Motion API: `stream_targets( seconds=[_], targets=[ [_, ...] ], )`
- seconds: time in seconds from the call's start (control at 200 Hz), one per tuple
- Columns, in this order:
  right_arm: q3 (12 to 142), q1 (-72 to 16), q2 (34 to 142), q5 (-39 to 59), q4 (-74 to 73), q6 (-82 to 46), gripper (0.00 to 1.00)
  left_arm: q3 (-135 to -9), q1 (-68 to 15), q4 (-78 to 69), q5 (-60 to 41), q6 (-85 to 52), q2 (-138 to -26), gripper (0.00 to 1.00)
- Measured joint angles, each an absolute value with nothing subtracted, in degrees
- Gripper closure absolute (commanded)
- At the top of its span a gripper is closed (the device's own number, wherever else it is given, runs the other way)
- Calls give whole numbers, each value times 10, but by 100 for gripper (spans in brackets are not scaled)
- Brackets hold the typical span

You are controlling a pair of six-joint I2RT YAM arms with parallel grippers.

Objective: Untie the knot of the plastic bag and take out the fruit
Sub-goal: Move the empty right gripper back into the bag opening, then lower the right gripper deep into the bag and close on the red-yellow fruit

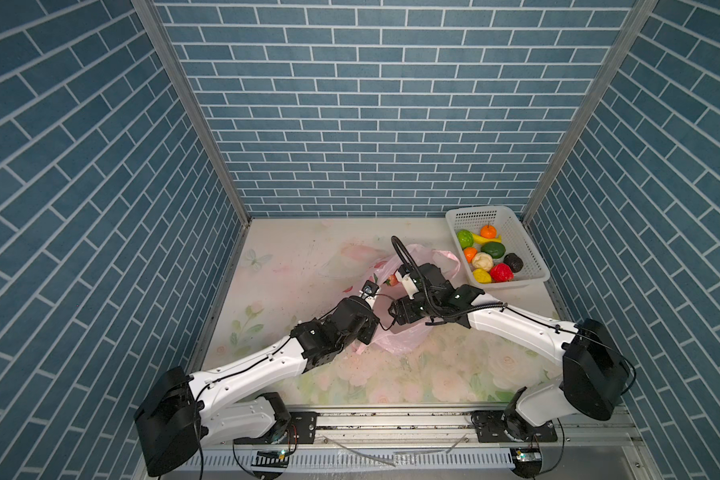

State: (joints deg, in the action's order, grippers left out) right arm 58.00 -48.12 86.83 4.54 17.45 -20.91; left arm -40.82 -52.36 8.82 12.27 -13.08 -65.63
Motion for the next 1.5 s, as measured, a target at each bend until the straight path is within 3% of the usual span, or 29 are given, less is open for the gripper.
stream_targets(
  seconds=[0.415, 0.625, 1.03, 1.5],
  targets=[
    [559, -477, 971, 23, 63, -267, 21, -408, -524, 75, 86, -133, -665, 100],
    [577, -456, 1029, -22, 20, -352, 16, -409, -524, 71, 49, -132, -686, 100],
    [619, -426, 1075, -69, -43, -463, 11, -410, -524, 70, 8, -132, -691, 100],
    [658, -411, 1132, -134, -70, -501, 8, -422, -524, 75, -18, -131, -702, 100]
  ],
)
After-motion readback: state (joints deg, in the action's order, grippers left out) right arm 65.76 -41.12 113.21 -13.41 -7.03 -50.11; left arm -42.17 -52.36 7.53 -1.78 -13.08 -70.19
